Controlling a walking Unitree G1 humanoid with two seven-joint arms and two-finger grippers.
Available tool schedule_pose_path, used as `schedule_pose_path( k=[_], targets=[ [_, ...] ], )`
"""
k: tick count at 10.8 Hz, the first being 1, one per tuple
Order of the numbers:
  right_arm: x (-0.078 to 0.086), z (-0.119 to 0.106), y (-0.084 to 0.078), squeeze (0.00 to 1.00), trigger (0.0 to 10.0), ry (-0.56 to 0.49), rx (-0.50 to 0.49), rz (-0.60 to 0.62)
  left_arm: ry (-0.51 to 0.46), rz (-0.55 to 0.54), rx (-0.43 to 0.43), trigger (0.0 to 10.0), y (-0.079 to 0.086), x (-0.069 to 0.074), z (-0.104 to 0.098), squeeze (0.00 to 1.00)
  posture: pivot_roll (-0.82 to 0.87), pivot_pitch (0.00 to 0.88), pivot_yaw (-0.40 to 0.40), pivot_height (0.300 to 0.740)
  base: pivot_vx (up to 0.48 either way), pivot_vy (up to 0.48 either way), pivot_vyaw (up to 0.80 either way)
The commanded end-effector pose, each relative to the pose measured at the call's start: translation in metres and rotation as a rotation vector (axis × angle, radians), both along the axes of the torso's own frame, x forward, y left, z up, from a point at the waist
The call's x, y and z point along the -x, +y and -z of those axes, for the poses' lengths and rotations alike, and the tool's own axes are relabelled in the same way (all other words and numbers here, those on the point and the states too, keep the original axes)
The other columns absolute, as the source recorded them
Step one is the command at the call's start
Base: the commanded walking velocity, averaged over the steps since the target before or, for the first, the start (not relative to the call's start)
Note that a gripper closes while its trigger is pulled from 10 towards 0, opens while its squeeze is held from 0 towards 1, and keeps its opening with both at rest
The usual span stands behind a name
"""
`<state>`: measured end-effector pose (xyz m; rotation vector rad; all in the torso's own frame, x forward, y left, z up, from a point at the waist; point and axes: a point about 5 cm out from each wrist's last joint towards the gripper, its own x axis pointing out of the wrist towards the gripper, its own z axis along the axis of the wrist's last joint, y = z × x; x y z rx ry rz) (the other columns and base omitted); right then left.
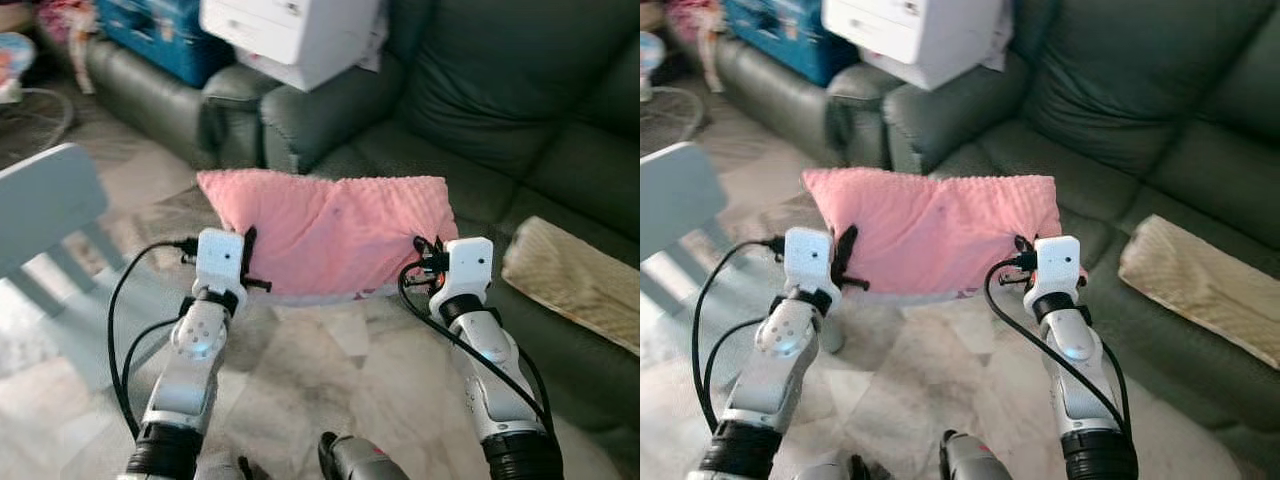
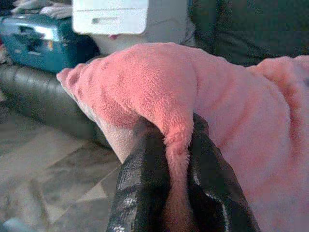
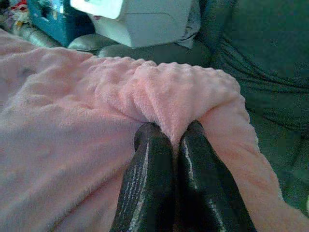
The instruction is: Move the pillow to the sofa
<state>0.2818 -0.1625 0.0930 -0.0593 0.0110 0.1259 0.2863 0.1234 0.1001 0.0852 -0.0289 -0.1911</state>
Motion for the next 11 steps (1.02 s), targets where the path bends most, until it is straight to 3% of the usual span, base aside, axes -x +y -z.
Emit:
schedule_pose_path(
  k=[1, 11],
  targets=[
    [-0.0005, -0.0052, -0.0026, 0.00, 10.0, -0.016, 0.008, 0.008, -0.032, 0.042, 0.015, 10.0, -0.0061, -0.0004, -0.0067, 0.00, -0.06, 0.084, -0.035, 0.740, 0.000, 0.000, -0.80],
    [0.0013, -0.0044, -0.0027, 0.00, 10.0, -0.009, 0.008, 0.004, -0.024, 0.076, 0.035, 10.0, -0.0096, 0.0016, -0.0053, 0.00, -0.06, 0.094, -0.034, 0.740, 0.300, 0.000, -0.70]
  ],
)
